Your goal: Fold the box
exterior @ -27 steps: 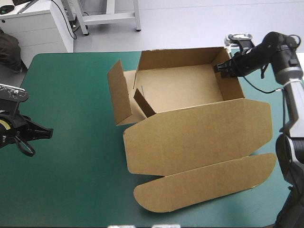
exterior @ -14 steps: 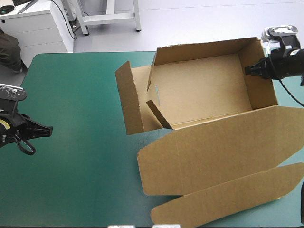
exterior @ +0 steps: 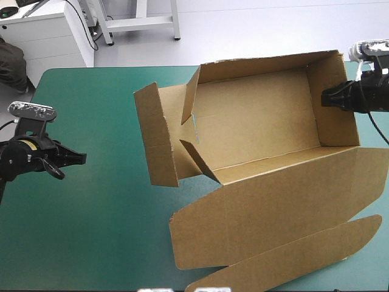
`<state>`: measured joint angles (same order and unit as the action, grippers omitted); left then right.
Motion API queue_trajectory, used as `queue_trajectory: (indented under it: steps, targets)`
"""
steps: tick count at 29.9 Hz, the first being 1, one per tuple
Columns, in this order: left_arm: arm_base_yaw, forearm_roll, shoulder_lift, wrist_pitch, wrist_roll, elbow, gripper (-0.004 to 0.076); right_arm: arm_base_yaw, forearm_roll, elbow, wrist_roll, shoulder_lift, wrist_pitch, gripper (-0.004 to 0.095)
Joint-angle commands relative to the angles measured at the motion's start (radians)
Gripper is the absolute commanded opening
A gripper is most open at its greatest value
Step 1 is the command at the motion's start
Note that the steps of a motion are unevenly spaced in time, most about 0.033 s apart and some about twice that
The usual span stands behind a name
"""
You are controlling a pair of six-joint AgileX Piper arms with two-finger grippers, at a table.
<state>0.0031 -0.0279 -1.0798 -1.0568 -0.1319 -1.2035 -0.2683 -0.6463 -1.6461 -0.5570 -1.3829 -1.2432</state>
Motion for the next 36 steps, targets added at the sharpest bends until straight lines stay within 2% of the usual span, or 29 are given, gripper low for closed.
queue_trajectory:
  steps: [1,6,9,14,18,21,28,32,36]
  targets:
    - [0.145,0.325,-0.013,0.064,-0.202,0.001,0.0022,-0.007,-0.070,-0.024,0.001,0.041,-0.011,-0.0021]
    - [0.374,0.819,-0.062,0.027,-0.488,0.092,0.0022,-0.007,-0.080,-0.024,-0.008,0.041,-0.011,-0.0021]
    - [0.394,0.933,-0.083,0.036,-0.607,0.155,0.0018,-0.007,-0.089,-0.024,-0.018,0.041,-0.011,-0.0020]
    - [0.348,1.047,-0.130,0.074,-0.643,0.254,0.0016,-0.005,-0.143,-0.024,-0.018,0.041,-0.011,-0.0020]
    - [0.302,1.118,-0.184,0.064,-0.658,0.272,0.0028,0.003,-0.148,-0.024,-0.018,0.041,-0.009,-0.0020]
    - [0.261,1.232,-0.213,0.018,-0.732,0.272,0.0119,0.038,-0.130,-0.024,-0.018,0.041,-0.007,-0.0019]
    - [0.199,1.431,-0.228,-0.157,-0.866,0.272,0.0442,0.109,-0.029,-0.022,0.026,0.041,0.036,-0.0018]
    - [0.188,1.529,-0.228,-0.243,-0.891,0.270,0.0471,0.115,-0.031,-0.022,0.051,0.041,0.065,-0.0018]
    - [0.140,1.540,-0.208,-0.243,-0.896,0.268,0.0471,0.115,-0.035,-0.022,0.057,0.041,0.079,-0.0018]
